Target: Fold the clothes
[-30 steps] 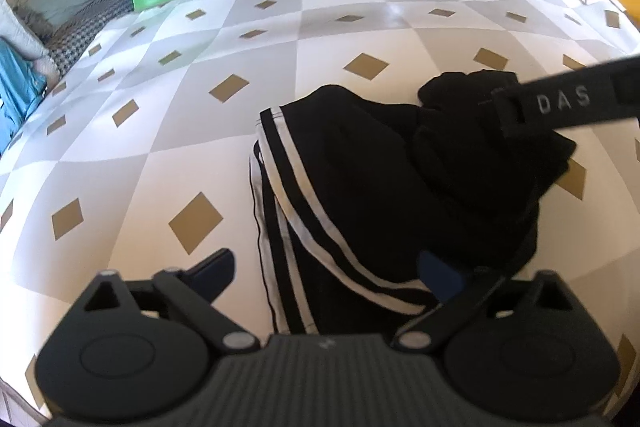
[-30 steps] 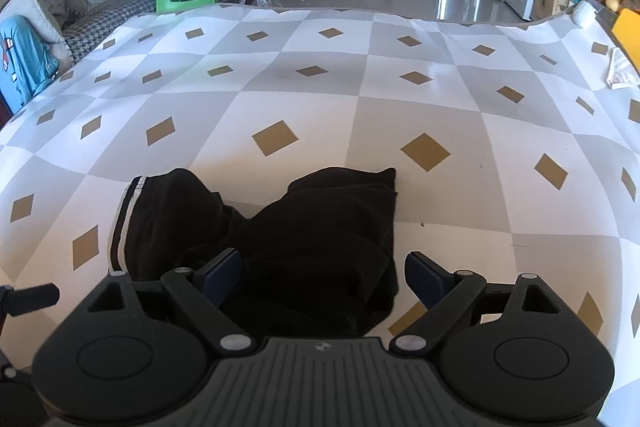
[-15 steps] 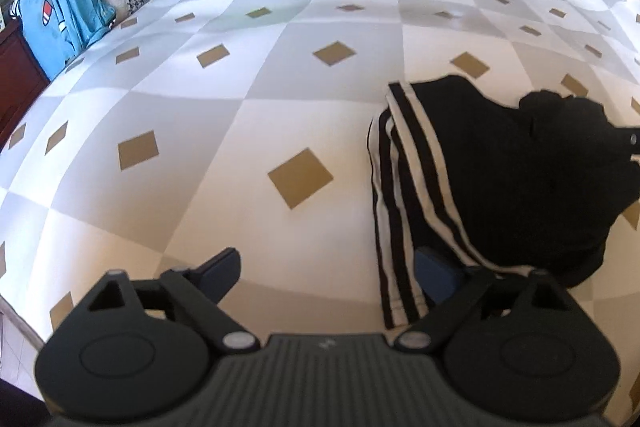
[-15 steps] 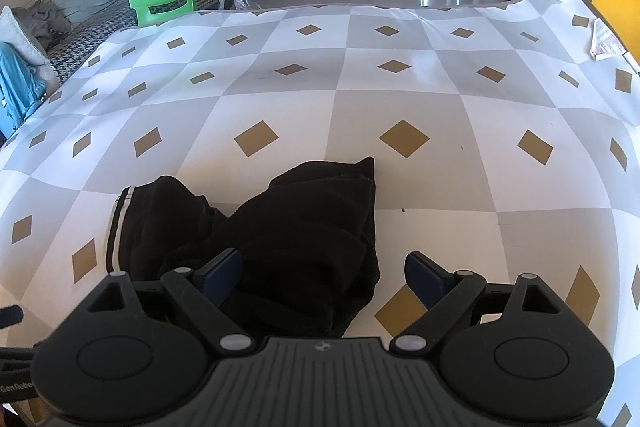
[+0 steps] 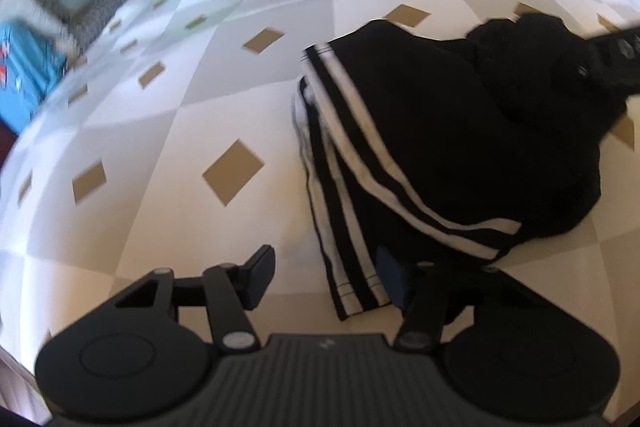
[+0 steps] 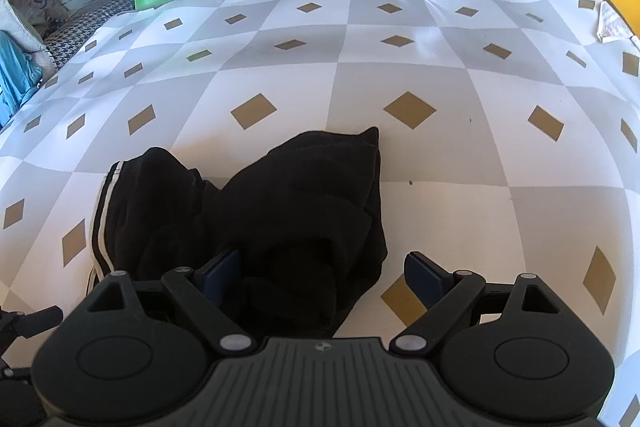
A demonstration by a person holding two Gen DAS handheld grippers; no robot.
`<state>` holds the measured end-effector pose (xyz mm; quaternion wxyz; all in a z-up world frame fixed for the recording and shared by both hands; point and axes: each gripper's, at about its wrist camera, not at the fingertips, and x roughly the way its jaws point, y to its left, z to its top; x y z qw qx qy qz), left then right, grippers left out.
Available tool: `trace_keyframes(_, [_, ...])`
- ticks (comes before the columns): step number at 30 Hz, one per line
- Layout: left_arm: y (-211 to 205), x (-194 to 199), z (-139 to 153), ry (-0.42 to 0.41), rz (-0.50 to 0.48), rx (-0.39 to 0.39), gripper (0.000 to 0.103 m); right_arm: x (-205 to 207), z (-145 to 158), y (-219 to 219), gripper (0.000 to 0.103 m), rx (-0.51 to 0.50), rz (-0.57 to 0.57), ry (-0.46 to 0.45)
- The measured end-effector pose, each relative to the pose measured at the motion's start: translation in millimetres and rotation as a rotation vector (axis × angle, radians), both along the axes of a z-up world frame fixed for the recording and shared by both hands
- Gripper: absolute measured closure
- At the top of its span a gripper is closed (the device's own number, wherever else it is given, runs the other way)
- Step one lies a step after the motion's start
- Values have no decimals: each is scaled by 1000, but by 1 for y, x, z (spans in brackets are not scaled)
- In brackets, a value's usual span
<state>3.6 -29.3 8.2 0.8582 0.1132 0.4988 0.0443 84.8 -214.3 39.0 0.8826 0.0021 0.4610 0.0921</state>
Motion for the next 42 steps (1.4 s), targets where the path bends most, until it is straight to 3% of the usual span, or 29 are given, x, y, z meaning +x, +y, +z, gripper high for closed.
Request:
trace_keyframes(8, [-26,0,-3,11,-77,33,102,-1,-6,2,15,16,-19,12])
trace_keyframes(21, [-41,4,-7,18,-105,62,103,-1,-9,-1,15,45,-29,25])
trace_keyframes(29, [-34,7,-3,27,-85,16,103,-5,1,5,17,11,3,-24])
trace_keyframes(35, [-25,10,-1,38,-58,-40,103,-18,19,8,20,26,69,-129])
trace_keyframes(40, [-22,11,0,39,-43,-64,103,-19,14,9,47,28,109,-89])
trace_keyframes(42, [-19,12,1,42,-31,-84,103,-19,8,8,48,38,110,-55])
